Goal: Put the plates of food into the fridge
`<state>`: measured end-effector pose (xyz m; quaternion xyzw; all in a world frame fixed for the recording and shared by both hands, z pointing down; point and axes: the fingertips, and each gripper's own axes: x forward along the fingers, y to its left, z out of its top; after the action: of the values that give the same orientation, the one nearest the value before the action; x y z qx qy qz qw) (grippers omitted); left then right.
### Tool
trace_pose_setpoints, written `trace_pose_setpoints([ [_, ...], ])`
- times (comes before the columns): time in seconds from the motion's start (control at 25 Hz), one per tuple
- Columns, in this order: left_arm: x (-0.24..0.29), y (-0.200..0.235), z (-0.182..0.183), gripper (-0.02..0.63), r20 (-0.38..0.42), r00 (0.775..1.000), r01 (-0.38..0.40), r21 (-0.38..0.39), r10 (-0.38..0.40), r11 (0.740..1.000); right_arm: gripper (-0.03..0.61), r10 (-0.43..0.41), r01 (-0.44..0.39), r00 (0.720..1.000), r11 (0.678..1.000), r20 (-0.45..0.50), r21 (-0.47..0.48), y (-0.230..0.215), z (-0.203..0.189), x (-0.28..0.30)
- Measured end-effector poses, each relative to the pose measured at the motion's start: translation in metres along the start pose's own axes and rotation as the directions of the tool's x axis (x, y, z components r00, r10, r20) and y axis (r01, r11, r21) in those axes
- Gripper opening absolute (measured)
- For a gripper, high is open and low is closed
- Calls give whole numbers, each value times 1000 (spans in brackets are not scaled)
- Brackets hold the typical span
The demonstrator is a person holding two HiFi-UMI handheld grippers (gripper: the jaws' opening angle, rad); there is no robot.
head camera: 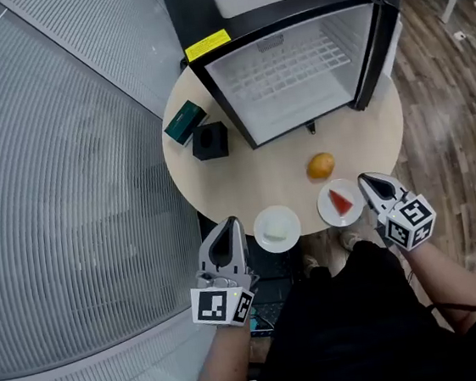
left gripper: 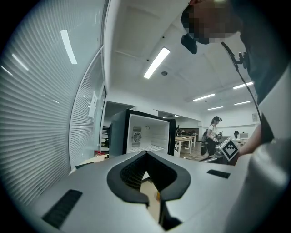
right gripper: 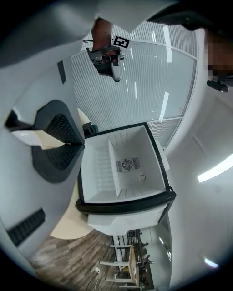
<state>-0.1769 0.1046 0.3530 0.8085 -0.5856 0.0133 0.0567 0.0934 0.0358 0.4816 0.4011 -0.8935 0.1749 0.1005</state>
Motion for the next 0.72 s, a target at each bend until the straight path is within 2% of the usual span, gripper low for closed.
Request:
trace_pose_setpoints([
  [0.24, 39, -13, -16, 3, -13, 993, 121, -2, -121, 993, 5, -56, 53, 998, 992, 23, 117, -4, -24, -30],
  [0.48, 68, -32, -30, 3, -28, 985, 171, -28, -172, 985, 3, -116, 117, 993, 965, -16, 236, -23, -69, -48],
  [0.72, 89, -48, -61, 3, -63, 979, 196, -2, -196, 981, 4, -144, 163, 986, 931, -80, 326, -39, -122, -47],
])
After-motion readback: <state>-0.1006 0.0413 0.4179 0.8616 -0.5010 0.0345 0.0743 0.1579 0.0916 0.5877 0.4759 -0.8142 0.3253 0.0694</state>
